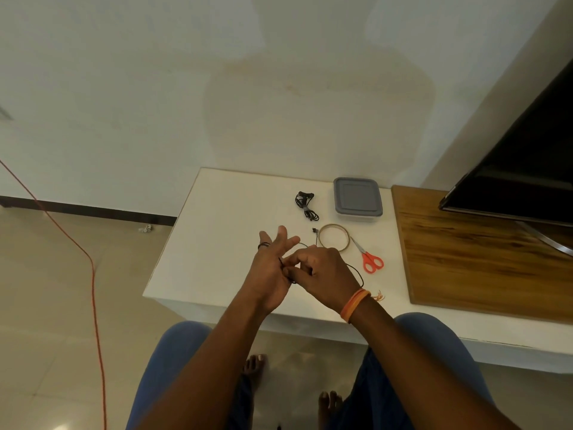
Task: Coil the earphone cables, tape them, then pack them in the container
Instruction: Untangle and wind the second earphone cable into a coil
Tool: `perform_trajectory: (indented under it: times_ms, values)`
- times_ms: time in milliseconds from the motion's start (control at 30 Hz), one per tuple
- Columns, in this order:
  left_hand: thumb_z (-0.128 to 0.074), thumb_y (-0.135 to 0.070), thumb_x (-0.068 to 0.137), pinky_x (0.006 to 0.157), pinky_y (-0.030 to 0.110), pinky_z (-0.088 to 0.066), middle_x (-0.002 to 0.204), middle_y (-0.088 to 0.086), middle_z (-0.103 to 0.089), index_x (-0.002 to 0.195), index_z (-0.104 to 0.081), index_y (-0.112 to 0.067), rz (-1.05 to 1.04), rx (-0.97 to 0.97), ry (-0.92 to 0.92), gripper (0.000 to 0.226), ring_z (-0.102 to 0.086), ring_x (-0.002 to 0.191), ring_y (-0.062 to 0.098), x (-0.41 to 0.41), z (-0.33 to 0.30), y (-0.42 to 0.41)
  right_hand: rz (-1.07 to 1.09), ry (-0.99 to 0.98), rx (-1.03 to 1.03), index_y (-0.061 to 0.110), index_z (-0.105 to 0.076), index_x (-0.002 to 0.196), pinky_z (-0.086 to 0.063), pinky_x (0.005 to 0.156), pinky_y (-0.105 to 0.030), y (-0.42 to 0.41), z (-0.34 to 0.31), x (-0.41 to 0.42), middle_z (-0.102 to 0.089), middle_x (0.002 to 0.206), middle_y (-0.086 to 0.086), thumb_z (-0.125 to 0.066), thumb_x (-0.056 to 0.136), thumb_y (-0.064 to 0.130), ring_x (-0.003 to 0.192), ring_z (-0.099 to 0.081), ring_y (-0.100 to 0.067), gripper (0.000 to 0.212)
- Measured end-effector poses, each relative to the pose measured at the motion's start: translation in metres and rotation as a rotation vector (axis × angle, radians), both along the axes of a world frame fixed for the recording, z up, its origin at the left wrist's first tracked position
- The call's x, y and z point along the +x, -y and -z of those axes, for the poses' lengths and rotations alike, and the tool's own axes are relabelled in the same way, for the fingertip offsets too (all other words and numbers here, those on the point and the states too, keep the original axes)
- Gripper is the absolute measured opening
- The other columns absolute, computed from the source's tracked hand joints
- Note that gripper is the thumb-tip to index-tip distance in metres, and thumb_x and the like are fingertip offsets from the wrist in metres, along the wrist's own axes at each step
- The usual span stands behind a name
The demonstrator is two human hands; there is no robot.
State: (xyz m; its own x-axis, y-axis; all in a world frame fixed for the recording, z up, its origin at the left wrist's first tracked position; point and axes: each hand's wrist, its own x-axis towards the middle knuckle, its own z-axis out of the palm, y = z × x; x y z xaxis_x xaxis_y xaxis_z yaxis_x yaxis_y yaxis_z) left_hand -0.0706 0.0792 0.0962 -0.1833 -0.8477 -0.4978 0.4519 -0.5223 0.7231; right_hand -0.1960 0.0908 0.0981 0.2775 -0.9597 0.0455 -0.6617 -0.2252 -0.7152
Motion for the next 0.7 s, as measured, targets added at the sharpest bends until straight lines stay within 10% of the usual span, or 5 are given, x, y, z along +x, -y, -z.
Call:
perform_trajectory:
  times_ms: [100, 267, 500, 700]
  values:
    - [-0.046, -0.016, 0.104, 0.095, 0.041, -0.051, 0.149, 0.007, -0.046, 0.155, 0.014, -0.031, -0.027, -0.021, 0.101, 0.080, -0.057, 0.119, 0.025, -0.004, 0.010, -0.001, -0.043, 0.002, -0.003, 0.015, -0.076, 0.087, -0.054, 0.065, -0.038, -0.002, 0.000, 0.000, -0.063, 0.061, 0.005, -0.065, 0.086, 0.019, 0.055, -0.054, -0.007, 0.012]
    - [-0.032, -0.001, 0.104, 0.064, 0.030, -0.059, 0.145, 0.000, -0.042, 0.155, 0.007, -0.035, -0.011, -0.135, 0.310, 0.072, -0.073, 0.090, 0.017, 0.001, 0.009, 0.004, -0.114, -0.090, 0.001, 0.016, -0.075, 0.089, -0.054, 0.062, -0.035, -0.008, -0.003, -0.003, -0.072, 0.079, -0.001, -0.067, 0.085, 0.021, 0.060, -0.059, -0.012, 0.011]
    - [-0.041, 0.014, 0.093, 0.088, 0.036, -0.054, 0.140, 0.013, -0.048, 0.150, -0.032, -0.017, 0.382, -0.263, 0.766, 0.066, -0.065, 0.090, 0.017, -0.001, 0.016, 0.004, -0.139, -0.380, -0.098, 0.025, -0.071, 0.095, -0.054, 0.070, -0.035, -0.012, -0.012, -0.011, -0.072, 0.089, 0.002, -0.057, 0.087, 0.023, 0.081, -0.065, -0.019, 0.016]
    - [-0.034, 0.005, 0.093, 0.039, 0.026, -0.038, 0.088, 0.011, -0.071, 0.119, -0.046, -0.012, 0.602, -0.255, 0.608, 0.034, -0.046, 0.040, 0.019, -0.001, 0.018, -0.013, -0.081, -0.263, -0.077, 0.016, -0.076, 0.089, -0.055, 0.074, -0.040, 0.004, -0.008, -0.030, -0.072, 0.086, -0.003, -0.064, 0.088, 0.022, 0.079, -0.065, -0.019, 0.013]
